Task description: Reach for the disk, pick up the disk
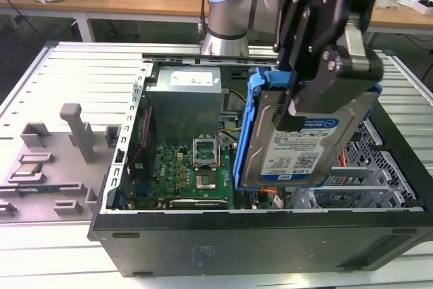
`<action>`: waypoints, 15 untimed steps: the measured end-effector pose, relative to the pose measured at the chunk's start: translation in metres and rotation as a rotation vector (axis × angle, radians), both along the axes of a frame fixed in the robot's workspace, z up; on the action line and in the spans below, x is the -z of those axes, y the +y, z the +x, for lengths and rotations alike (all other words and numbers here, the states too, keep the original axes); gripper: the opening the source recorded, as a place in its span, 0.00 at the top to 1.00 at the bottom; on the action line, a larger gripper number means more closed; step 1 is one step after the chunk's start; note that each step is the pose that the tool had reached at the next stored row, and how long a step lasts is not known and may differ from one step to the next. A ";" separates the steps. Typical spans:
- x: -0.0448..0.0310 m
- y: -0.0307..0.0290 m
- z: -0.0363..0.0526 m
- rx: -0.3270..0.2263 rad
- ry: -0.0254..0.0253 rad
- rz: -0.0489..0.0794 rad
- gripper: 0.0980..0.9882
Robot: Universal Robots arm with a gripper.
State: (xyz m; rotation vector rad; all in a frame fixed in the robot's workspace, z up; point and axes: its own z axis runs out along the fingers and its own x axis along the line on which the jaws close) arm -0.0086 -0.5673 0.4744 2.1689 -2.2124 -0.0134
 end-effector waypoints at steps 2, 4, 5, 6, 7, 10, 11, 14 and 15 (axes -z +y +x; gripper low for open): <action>0.0000 0.0000 0.0066 0.000 0.0001 0.000 0.70; 0.0001 0.0000 0.0128 0.000 0.0002 0.000 0.70; 0.0000 0.0000 0.0157 0.000 0.0003 0.000 0.70; 0.0000 0.0000 0.0176 0.000 0.0003 0.000 0.70; 0.0000 0.0000 0.0230 0.000 0.0004 0.000 0.70; 0.0000 0.0000 0.0359 0.000 0.0007 0.000 0.70; 0.0000 0.0000 0.0381 0.000 0.0008 0.000 0.70; 0.0000 0.0000 0.0455 0.000 0.0009 0.000 0.70; 0.0000 0.0000 0.0487 0.000 0.0010 0.000 0.70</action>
